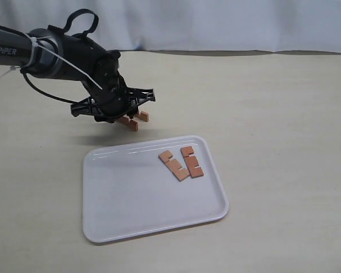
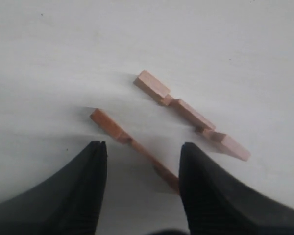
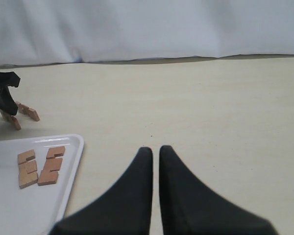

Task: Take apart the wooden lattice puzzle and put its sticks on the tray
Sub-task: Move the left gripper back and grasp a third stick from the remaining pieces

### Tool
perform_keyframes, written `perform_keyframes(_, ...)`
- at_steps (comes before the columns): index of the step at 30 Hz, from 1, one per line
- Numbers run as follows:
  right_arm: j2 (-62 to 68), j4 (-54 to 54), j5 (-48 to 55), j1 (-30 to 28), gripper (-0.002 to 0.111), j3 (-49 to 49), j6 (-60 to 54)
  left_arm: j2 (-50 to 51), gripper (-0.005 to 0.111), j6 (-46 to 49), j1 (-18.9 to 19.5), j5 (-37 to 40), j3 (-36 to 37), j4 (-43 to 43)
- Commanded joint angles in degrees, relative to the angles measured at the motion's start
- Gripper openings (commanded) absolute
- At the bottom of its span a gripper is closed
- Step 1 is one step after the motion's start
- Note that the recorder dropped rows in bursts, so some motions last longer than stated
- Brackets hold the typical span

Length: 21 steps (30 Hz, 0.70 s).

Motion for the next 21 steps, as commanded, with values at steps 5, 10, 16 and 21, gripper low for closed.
perform_keyframes(5, -0.2, 0.0, -0.2, 0.2, 0.004, 0.1, -0.1, 2.4, 0.045, -1.1, 0.2, 0.3, 0.1, 0.2)
perform_keyframes(10, -0.2, 0.0, -0.2, 0.2, 0.004, 0.1, -0.1, 2.7, 0.044, -1.1, 0.2, -0.1, 0.1, 0.7)
perform_keyframes(16, -0.2, 0.0, -0.2, 0.2, 0.004, 0.1, -0.1, 2.7, 0.007, 0.7, 0.2, 0.0, 0.1, 2.6)
perform_keyframes(21, -0.2, 0.0, -0.2, 0.2, 0.004, 0.1, -0.1, 2.6, 0.0, 2.0, -0.1, 0.0, 0.1, 2.1)
